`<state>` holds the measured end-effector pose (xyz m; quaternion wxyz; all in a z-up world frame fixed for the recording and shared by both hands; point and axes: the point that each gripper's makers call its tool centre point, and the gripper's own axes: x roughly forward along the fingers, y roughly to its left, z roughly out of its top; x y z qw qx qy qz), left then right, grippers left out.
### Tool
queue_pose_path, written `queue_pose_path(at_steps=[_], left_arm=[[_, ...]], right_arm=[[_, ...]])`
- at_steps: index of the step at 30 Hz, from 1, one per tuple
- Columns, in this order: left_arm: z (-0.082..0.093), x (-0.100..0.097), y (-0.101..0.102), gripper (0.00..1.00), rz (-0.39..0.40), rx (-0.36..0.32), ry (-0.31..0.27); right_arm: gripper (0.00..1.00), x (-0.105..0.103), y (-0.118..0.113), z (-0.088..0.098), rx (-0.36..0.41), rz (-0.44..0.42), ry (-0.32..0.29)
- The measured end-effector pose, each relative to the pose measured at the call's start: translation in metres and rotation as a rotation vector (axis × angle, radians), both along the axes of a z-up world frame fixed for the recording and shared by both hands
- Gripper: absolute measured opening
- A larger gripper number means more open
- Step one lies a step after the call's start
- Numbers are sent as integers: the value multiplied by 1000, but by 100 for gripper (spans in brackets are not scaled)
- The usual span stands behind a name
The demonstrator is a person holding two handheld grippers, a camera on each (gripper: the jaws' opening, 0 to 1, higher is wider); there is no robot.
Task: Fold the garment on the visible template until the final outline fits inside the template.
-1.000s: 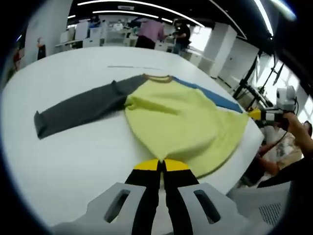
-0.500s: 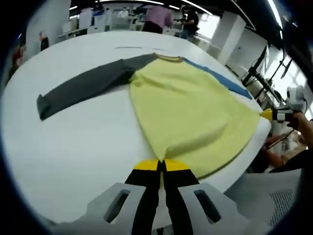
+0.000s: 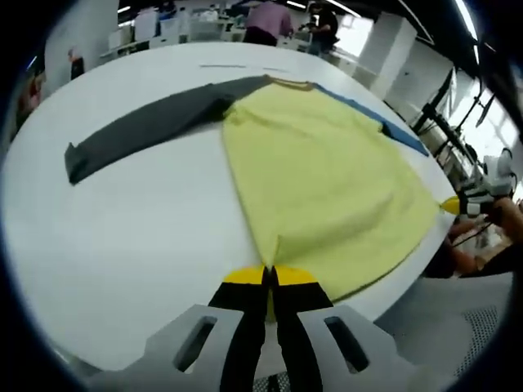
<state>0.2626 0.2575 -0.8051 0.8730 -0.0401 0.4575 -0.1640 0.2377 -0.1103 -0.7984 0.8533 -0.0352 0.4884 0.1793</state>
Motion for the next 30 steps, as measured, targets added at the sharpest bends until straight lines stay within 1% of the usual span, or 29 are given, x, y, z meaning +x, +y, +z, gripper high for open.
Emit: queue_pose_path(at_steps=[6, 9, 11, 15, 19, 21, 23, 26, 30], left_arm=[[1, -1, 1, 0, 3, 0, -5], [4, -3, 2, 1, -18, 8, -21], [7, -4, 3, 3, -27, 17, -34], [10, -6, 4, 8, -35, 21, -40], [10, -9, 1, 14, -46, 23, -41], [8, -12, -2, 15, -58, 32, -33], [7, -14, -4, 15, -69, 42, -33], [6, -15, -4, 14, -67, 45, -33], [3, -19, -3, 12, -74, 66, -28]], right_arm=[[0, -3, 0, -4, -2, -2, 12], [0, -3, 1, -3, -3, 3, 17], [0, -4, 2, -3, 2, -3, 23], [0, -2, 2, -1, 22, -25, 18], [10, 0, 2, -1, 34, -42, 18], [12, 0, 3, -4, 35, -46, 27], [11, 0, 2, -6, 33, -56, 32], [7, 1, 3, -6, 43, -82, 30], [3, 4, 5, -6, 48, -97, 25]])
